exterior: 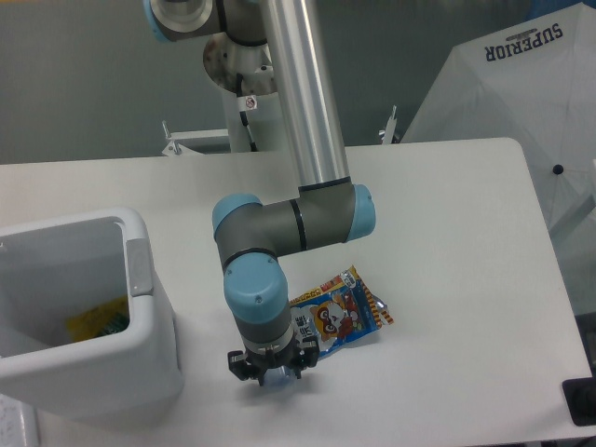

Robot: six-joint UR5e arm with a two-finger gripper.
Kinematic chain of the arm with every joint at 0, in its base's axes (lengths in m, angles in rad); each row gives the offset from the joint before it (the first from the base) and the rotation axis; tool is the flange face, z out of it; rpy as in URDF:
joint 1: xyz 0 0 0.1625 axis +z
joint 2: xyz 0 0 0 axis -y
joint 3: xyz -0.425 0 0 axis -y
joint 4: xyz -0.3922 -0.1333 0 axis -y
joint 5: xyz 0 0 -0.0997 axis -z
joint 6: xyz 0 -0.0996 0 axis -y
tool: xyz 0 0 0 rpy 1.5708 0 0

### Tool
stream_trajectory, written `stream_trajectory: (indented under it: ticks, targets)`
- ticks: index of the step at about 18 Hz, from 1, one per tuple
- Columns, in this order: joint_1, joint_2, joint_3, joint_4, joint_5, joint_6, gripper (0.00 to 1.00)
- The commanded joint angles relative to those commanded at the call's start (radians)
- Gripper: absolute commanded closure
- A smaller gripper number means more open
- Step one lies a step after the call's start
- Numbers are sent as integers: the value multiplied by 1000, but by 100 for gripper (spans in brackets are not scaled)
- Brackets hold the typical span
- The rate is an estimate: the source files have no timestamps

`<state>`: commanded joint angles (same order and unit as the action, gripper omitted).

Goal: Place the trash in the trash can
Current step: 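Align the gripper over the bottle's cap end and close on it, then lift the clear bottle up off the table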

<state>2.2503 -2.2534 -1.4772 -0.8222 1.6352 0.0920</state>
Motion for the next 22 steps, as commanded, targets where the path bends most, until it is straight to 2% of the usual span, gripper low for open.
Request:
stream_trajectory:
  ticks: [10,14,16,22]
  targets:
    - [12,18,41,-5,-35,-2,40]
    - [43,67,43,-3,-167,-11,40]
    - [54,74,51,2,-218,-12,40]
    - [67,87,147,5,-255,-20,40]
